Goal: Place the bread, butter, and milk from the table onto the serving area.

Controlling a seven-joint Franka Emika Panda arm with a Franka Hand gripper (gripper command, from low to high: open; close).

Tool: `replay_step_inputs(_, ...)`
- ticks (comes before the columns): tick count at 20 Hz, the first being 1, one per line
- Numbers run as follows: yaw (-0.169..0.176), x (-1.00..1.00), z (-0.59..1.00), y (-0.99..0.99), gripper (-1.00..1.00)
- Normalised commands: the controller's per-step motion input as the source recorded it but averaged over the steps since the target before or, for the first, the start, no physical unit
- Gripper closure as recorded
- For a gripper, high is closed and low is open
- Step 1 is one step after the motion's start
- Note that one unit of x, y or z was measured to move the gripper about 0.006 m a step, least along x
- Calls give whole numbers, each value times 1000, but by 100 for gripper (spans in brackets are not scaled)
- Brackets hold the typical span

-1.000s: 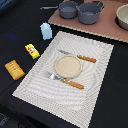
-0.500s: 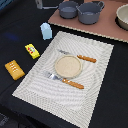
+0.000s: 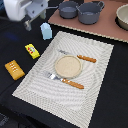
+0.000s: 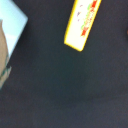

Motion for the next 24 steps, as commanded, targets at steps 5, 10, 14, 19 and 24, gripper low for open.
replay_step_inputs(5,-6,-218,-542,-828,-100)
replay_step_inputs(10,-13,-158,-457,-376,-100)
replay_step_inputs(14,-20,-108,-394,-230,-100)
replay_step_inputs(19,-38,-27,-419,-157,-100)
replay_step_inputs(24,-21,-29,-482,-217,-100)
